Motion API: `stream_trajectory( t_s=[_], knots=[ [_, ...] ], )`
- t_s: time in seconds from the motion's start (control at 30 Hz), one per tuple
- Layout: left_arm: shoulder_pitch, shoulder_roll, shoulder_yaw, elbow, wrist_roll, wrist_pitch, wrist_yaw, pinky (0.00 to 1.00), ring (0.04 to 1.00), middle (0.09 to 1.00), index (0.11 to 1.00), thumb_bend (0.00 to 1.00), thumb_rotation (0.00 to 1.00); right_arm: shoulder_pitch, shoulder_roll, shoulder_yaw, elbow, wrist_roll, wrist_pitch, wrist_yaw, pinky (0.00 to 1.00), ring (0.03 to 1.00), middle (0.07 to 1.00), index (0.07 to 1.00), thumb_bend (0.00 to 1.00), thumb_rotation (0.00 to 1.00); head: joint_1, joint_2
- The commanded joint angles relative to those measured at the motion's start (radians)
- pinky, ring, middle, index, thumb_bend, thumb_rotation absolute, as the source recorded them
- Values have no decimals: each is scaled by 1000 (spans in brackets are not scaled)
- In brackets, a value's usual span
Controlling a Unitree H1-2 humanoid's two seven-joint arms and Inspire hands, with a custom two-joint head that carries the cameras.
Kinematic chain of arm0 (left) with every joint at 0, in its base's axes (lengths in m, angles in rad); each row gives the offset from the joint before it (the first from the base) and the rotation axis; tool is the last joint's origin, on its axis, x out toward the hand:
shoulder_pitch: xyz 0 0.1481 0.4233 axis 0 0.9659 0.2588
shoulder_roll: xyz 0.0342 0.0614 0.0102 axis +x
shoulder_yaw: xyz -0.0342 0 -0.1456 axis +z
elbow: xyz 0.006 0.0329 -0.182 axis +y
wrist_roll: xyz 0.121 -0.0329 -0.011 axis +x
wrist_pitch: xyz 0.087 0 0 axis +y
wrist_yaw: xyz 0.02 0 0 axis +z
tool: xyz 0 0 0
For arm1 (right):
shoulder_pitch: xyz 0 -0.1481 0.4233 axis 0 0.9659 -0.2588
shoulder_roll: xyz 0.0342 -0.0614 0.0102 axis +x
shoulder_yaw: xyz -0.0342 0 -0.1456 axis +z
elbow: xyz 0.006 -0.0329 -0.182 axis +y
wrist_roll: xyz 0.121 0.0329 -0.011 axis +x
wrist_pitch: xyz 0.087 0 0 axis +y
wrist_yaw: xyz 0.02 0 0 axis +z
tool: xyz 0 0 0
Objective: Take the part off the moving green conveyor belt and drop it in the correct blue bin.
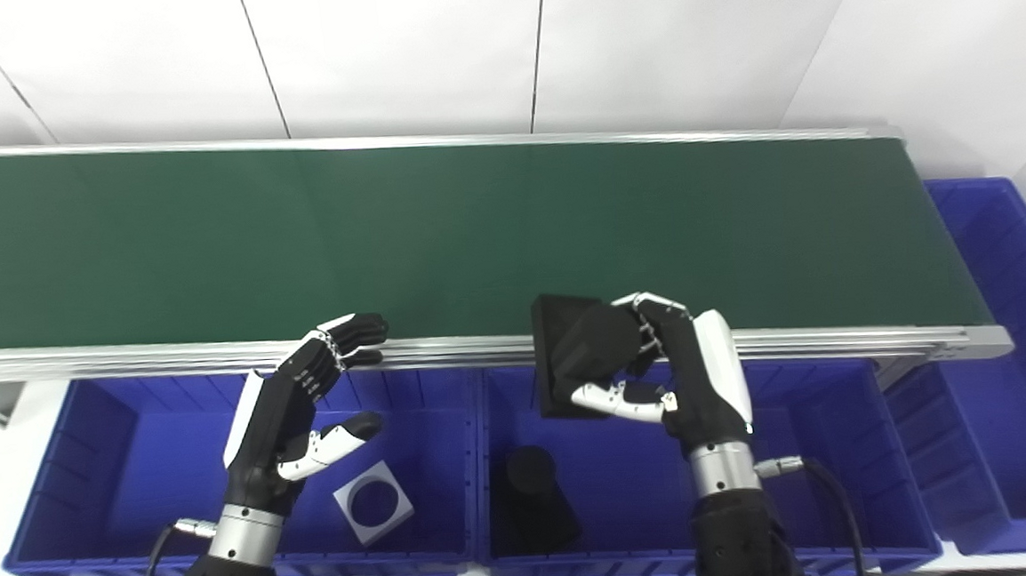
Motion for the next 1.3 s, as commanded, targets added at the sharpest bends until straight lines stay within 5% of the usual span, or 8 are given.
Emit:
stream_trajectory(
  t_s=[0.0,0.53,0.67,0.8,0.87,1.1,1.17,1.27],
  knots=[
    [4,-4,4,-48,20,-1,-5,705,767,770,753,750,584,3,-7,5,-27,-41,8,1,331,428,514,517,492,0,3,-6],
    [30,7,8,-64,10,16,-31,770,812,798,772,773,566,-7,-38,102,24,-324,163,137,300,388,492,529,504,0,-13,-49],
    [24,9,13,-48,13,4,-34,766,815,803,776,774,576,-25,-46,133,33,-400,215,209,424,545,506,490,516,0,-17,-56],
    [16,12,18,-29,18,-12,-31,748,807,801,772,770,582,-27,-30,139,27,-475,230,260,608,712,732,496,513,136,-19,-60],
    [15,13,20,-26,18,-17,-32,746,804,799,773,768,580,-27,-24,144,24,-544,231,306,723,791,791,689,679,203,-26,-55],
    [16,20,21,-29,7,-16,-39,742,804,803,777,749,564,-41,-24,184,17,-803,229,519,970,962,923,865,807,431,-30,-73],
    [15,23,21,-21,0,-14,-44,753,809,804,780,763,565,-31,-18,180,14,-787,219,485,993,986,968,965,867,412,-24,-79],
    [18,37,13,-31,3,33,-66,790,836,829,799,772,570,6,-2,139,18,-619,112,291,943,962,985,996,905,313,-23,-78]
  ],
)
